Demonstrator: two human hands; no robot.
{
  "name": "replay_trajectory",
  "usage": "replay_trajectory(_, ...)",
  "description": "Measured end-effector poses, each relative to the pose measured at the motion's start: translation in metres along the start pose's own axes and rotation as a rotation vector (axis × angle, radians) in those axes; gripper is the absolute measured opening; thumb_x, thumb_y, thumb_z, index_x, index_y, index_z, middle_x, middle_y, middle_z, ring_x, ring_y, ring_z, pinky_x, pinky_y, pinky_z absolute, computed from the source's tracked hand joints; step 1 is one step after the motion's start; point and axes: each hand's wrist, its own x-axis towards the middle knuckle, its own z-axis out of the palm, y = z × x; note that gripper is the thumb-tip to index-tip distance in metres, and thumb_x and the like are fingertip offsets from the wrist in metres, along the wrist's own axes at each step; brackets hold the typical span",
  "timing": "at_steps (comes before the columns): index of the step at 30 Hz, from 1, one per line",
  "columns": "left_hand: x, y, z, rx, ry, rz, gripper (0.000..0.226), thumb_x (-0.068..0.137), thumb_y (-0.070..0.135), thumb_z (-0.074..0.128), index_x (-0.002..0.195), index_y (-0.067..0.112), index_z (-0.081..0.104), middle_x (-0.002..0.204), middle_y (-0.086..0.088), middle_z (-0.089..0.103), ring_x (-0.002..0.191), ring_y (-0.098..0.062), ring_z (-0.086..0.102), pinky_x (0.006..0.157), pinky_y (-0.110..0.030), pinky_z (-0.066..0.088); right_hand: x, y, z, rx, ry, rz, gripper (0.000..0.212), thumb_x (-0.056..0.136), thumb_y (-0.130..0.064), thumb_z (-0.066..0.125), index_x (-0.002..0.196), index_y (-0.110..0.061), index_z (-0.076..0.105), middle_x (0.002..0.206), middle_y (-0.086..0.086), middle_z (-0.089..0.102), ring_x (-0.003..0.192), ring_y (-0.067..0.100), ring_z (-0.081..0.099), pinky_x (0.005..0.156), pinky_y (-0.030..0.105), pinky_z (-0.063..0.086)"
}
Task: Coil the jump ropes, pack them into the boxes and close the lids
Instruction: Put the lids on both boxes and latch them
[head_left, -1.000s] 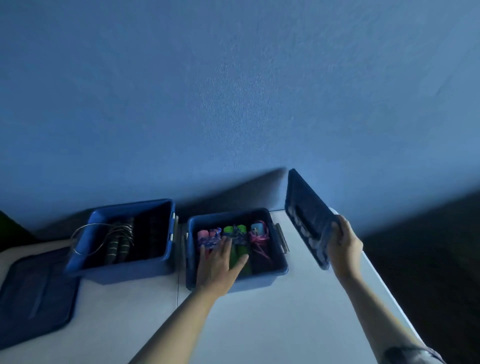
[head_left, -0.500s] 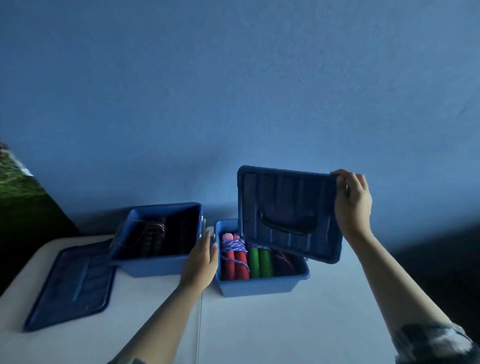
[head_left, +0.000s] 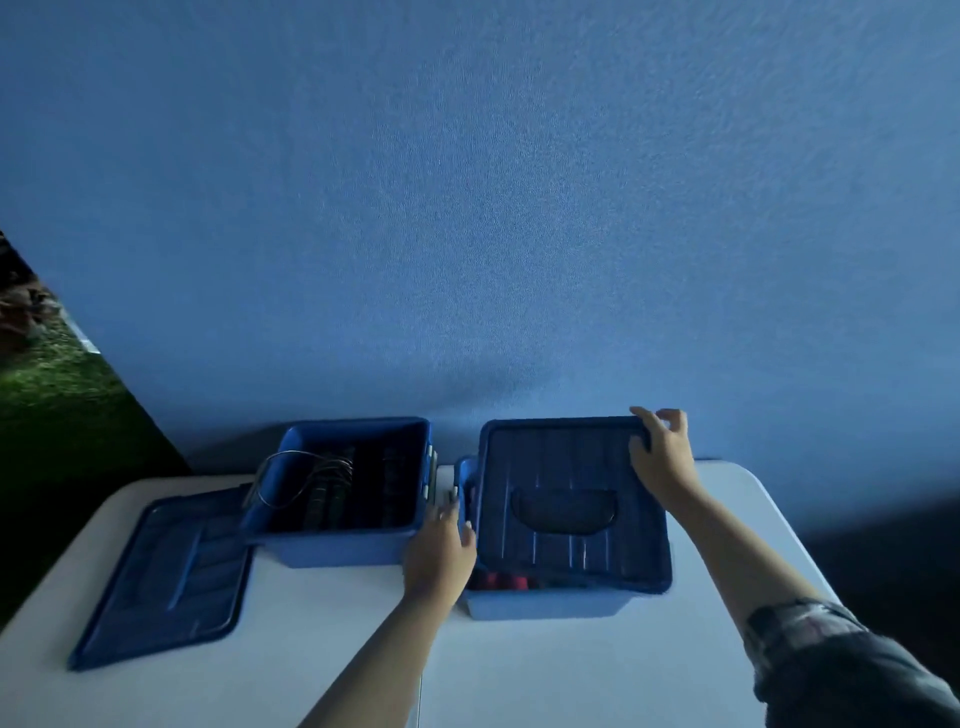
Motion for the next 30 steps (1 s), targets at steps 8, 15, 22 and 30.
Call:
replay_trajectory(8, 0.009, -0.007, 0.014, -0.117, 0.039, -0.073, 0.046, 0.099, 0.031, 0.044, 0.14, 0.009, 0.044, 0.131, -0.011, 0.056, 0.119, -0.027, 0.054, 0.097, -0.033, 0.041, 0.02, 0.031, 0.039, -0.078, -0.187, 0.051, 0.045, 0.092, 0.004, 0.044, 0.135, -0.008, 0.048, 0.136, 0.018, 0.04, 0.104, 0.029, 0.05, 0.082, 0.018, 0.032)
replay_trajectory(15, 0.017, -0.008, 0.015, -0.207, 0.01, -0.076, 0.044, 0.099, 0.023, 0.046, 0.139, 0.004, 0.044, 0.132, -0.015, 0.058, 0.123, -0.029, 0.052, 0.1, -0.029, 0.036, 0.0, 0.033, 0.062, -0.58, -0.326, 0.055, 0.056, 0.099, -0.036, 0.025, 0.151, -0.019, 0.008, 0.159, 0.005, -0.006, 0.146, 0.024, -0.007, 0.114, 0.055, -0.007)
replay_trajectory(22, 0.016, -0.009, 0.011, -0.318, 0.035, -0.131, 0.037, 0.095, 0.016, 0.052, 0.129, 0.001, 0.055, 0.11, -0.02, 0.067, 0.104, -0.032, 0.062, 0.083, -0.029, 0.044, -0.055, 0.014, 0.076, -0.635, -0.486, -0.213, 0.095, 0.071, -0.088, 0.011, 0.147, -0.036, -0.012, 0.153, -0.011, -0.023, 0.144, 0.02, -0.02, 0.115, 0.048, -0.017)
replay_trajectory(30, 0.015, -0.011, 0.004, -0.35, 0.012, -0.17, 0.039, 0.098, 0.015, 0.049, 0.133, -0.002, 0.051, 0.122, -0.02, 0.062, 0.115, -0.029, 0.059, 0.092, -0.027, 0.042, -0.054, 0.006, 0.071, -0.612, -0.516, -0.202, 0.099, 0.063, -0.086, -0.001, 0.148, -0.036, -0.004, 0.153, -0.014, -0.02, 0.145, 0.023, -0.014, 0.116, 0.051, -0.01)
